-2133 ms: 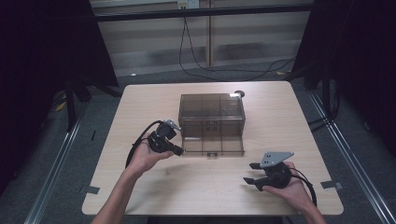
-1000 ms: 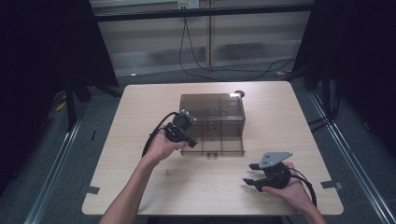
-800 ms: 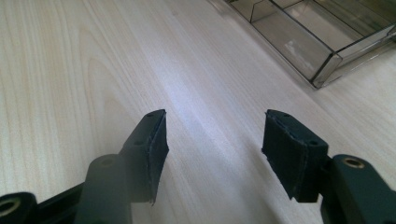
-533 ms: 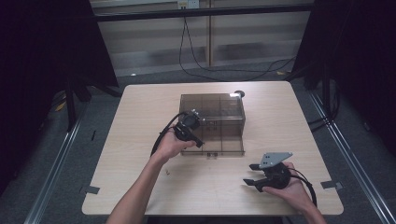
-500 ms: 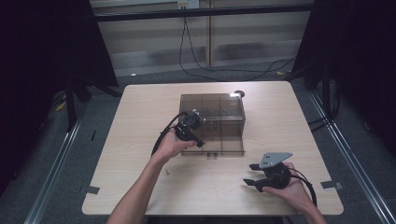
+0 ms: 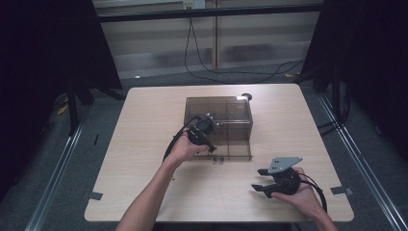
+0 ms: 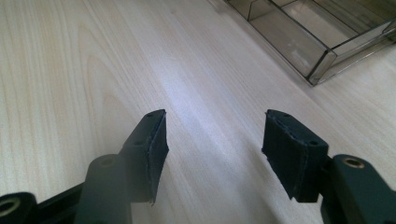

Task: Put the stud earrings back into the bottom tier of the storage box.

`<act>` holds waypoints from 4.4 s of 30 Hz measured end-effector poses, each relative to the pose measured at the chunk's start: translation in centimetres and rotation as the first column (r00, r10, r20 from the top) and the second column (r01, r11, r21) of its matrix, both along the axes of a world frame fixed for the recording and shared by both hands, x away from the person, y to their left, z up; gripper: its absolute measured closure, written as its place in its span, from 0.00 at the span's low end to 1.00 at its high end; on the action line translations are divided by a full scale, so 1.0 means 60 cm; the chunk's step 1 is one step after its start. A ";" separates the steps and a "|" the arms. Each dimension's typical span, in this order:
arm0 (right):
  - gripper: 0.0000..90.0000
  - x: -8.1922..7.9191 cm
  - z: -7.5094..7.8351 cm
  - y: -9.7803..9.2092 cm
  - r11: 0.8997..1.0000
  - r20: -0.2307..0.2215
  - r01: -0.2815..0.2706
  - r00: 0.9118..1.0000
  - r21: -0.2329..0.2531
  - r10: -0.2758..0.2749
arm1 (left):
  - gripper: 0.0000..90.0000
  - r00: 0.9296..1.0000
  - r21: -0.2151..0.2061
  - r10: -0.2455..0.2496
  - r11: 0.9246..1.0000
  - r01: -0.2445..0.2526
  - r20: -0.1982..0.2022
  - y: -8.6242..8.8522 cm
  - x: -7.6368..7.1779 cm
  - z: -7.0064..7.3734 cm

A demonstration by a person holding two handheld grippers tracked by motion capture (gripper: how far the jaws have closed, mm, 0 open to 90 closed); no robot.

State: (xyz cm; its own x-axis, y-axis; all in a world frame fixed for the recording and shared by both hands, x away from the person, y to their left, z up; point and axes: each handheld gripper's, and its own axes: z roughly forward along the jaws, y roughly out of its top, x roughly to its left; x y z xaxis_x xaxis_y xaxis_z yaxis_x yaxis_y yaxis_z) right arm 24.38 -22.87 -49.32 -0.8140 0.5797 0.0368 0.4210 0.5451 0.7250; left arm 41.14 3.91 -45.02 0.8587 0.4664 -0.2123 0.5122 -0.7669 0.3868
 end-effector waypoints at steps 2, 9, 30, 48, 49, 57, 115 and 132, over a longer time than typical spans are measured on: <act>0.45 0.000 0.000 0.000 1.000 0.003 0.000 1.000 0.000 0.000 | 0.97 1.000 0.004 -0.003 1.000 0.003 0.001 -0.005 0.000 -0.001; 0.45 0.000 0.000 0.000 1.000 0.005 -0.003 1.000 -0.006 0.003 | 0.97 1.000 0.015 -0.015 1.000 0.014 0.007 -0.019 -0.001 -0.007; 0.44 -0.001 -0.001 0.002 1.000 0.002 -0.006 1.000 -0.011 0.006 | 0.96 1.000 0.032 -0.018 0.999 0.018 -0.007 -0.030 0.000 -0.017; 0.44 -0.001 -0.002 0.003 1.000 -0.001 -0.006 1.000 -0.014 0.006 | 0.91 1.000 0.001 0.014 1.000 -0.014 0.000 0.000 0.003 -0.002; 0.43 -0.001 -0.002 0.003 1.000 0.000 -0.007 1.000 -0.015 0.007 | 0.91 1.000 0.006 0.017 1.000 -0.017 -0.002 0.004 0.002 -0.001; 0.43 0.000 -0.004 0.004 1.000 -0.007 -0.007 1.000 -0.016 0.007 | 0.91 0.999 -0.019 0.032 0.999 -0.031 0.018 0.034 -0.009 0.012; 0.40 0.003 -0.008 0.008 1.000 -0.027 -0.006 1.000 -0.014 0.006 | 0.89 0.997 0.012 0.079 0.997 -0.079 0.002 0.212 -0.107 -0.011; 0.40 0.003 -0.008 0.008 1.000 -0.030 -0.001 1.000 -0.016 0.001 | 0.89 0.995 0.012 0.100 0.995 -0.100 -0.016 0.242 -0.116 -0.030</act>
State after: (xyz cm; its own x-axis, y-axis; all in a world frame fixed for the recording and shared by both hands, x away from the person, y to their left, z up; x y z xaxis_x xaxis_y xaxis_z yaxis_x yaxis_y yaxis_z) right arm 24.53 -22.39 -49.79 -0.8133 0.5795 0.0520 0.4417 0.5567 0.7036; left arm 34.18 18.41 -46.83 0.8040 0.5520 -0.2209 0.5928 -0.7157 0.3692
